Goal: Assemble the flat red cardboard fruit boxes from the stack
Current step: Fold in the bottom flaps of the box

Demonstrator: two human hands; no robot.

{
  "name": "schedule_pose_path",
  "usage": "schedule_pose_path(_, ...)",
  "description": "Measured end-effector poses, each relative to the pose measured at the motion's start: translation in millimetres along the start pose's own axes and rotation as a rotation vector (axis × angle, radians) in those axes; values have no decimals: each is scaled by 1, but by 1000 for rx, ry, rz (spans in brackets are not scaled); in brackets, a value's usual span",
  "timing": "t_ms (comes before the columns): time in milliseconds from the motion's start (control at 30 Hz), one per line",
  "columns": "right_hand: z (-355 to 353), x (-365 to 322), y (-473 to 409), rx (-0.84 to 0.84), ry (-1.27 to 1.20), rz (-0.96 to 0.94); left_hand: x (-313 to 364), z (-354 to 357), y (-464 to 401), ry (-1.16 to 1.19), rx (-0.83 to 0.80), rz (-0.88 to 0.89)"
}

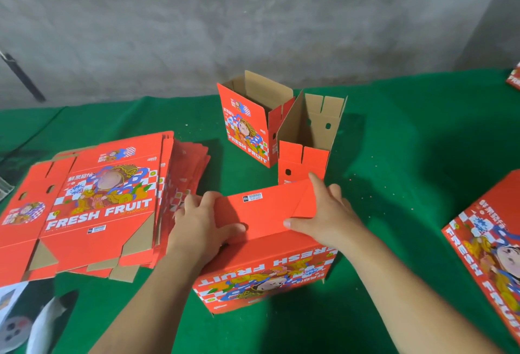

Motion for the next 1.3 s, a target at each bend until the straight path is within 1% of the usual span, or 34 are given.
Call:
schedule_pose_path(67,-2,5,2,46,90,12,13,0,6,-79,39,15)
schedule_pose_path(133,-6,10,7,97,177,27,30,-2,10,-154,83,79)
schedule_pose_path(167,-9,14,10,103,181,29,36,-4,10,-140,106,113)
schedule_pose_path(200,-12,19,13,90,144,27,41,-8,10,-47,145,154)
schedule_pose_path(233,-16,25,18,73,77,18,45,-15,12,131,209,196)
schedule_pose_path(267,-22,31,23,68,-11,12,44,-23,16,367,294,195)
schedule_pose_path(300,-29,38,29,86,-99,17,34,-28,20,617,384,127)
schedule_pose_path(333,-36,45,35,121,-175,33,22,-27,20,857,428,1)
schedule_pose_path(367,-41,52,42,165,-232,50,9,-17,22,1060,359,-159)
schedule_pose_path(400,-44,57,50,215,-259,59,7,-1,23,1195,176,-312)
schedule_pose_path(433,-46,62,58,263,-261,62,14,19,29,1299,-57,-394)
schedule_pose_path(467,-48,68,65,307,-259,64,28,30,40,1362,-230,-344)
schedule_pose_path(500,-49,75,72,345,-270,71,34,36,45,1389,-256,-283)
schedule_pose_path(567,-46,98,78,386,-367,113,32,47,46,1362,-138,-211)
schedule_pose_path(600,-42,110,79,396,-446,141,37,53,46,1361,-147,-135)
schedule_pose_path(667,-30,133,77,405,-590,192,54,65,47,1278,-190,38)
schedule_pose_path(700,-22,143,76,397,-617,215,57,73,51,1226,-174,108)
schedule_pose_path(733,-15,152,75,373,-593,240,60,79,50,1174,-150,129)
schedule_pose_path(800,-1,168,74,304,-505,284,61,85,53,1125,-100,88)
schedule_pose_path(867,5,176,76,257,-495,241,66,96,56,1118,-136,80)
schedule_pose_path(933,7,187,77,247,-526,222,67,104,54,1187,-166,77)
schedule_pose_path(1033,11,207,80,254,-597,253,71,115,49,1305,-158,50)
schedule_pose_path(1133,11,228,85,275,-625,253,77,123,47,1335,-162,17)
schedule_pose_path(1200,2,243,86,301,-635,280,87,127,46,1286,-212,35)
schedule_pose_path(1300,-18,252,88,468,-558,359,111,135,45,1197,-296,99)
Point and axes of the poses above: each hand's wrist, its own y-axis away from the middle knuckle, its own z-axis out of the palm, x = y × z, the point moved 8 cm from there along -y, towards the middle knuckle, and after that the axes turned 7 degrees about z, right-handed, at the moved point
